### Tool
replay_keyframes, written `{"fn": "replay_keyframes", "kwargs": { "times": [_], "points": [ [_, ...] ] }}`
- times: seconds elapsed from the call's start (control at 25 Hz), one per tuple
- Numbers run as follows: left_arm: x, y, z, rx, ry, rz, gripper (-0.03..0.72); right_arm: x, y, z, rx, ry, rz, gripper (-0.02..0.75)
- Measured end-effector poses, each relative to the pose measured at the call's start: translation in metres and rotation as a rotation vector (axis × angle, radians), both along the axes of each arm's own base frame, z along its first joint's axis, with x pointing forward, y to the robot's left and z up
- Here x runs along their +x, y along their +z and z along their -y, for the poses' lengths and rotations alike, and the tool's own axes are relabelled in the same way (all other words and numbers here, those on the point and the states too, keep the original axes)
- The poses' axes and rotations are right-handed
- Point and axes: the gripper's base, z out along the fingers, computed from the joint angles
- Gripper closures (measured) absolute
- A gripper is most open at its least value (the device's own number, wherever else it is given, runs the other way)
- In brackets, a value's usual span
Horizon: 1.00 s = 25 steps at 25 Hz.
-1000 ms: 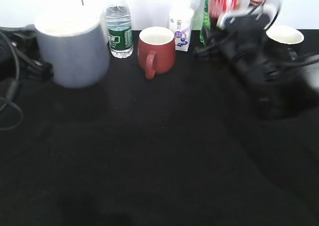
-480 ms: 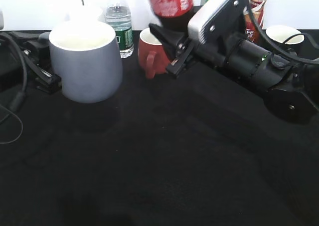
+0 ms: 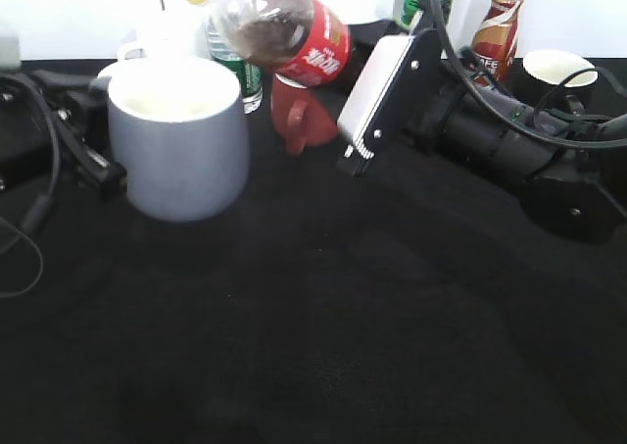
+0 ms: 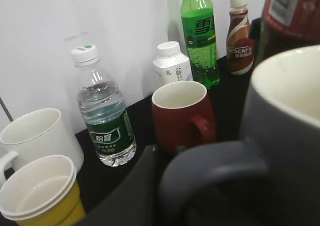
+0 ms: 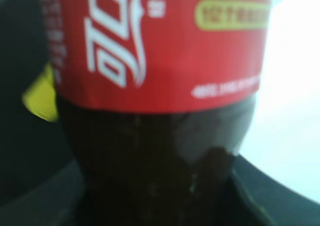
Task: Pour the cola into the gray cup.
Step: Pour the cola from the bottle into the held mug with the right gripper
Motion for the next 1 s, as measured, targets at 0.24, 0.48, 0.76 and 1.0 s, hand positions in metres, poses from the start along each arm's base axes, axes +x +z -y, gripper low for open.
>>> {"fn": "replay_keyframes", "kwargs": {
  "times": [0.24, 0.48, 0.76, 1.0],
  "points": [
    [0.0008, -0.0070, -0.0042, 0.109, 0.016, -0.020, 0.636, 0.0066, 0.0021, 0.0064, -0.143, -0.130, 0.190, 0.344],
    [0.0029, -0.0067, -0.0087, 0.105, 0.039, -0.019, 0.636, 0.0098, 0.0028, 0.0100, -0.278, -0.202, 0.331, 0.344],
    [0.0030, -0.0068, -0.0089, 0.108, 0.039, -0.019, 0.636, 0.0091, 0.0062, 0.0101, -0.319, -0.220, 0.429, 0.344],
    [0.0030, -0.0068, -0.0089, 0.108, 0.039, -0.019, 0.636, 0.0090, 0.0069, 0.0102, -0.362, -0.231, 0.484, 0.344]
  ]
}}
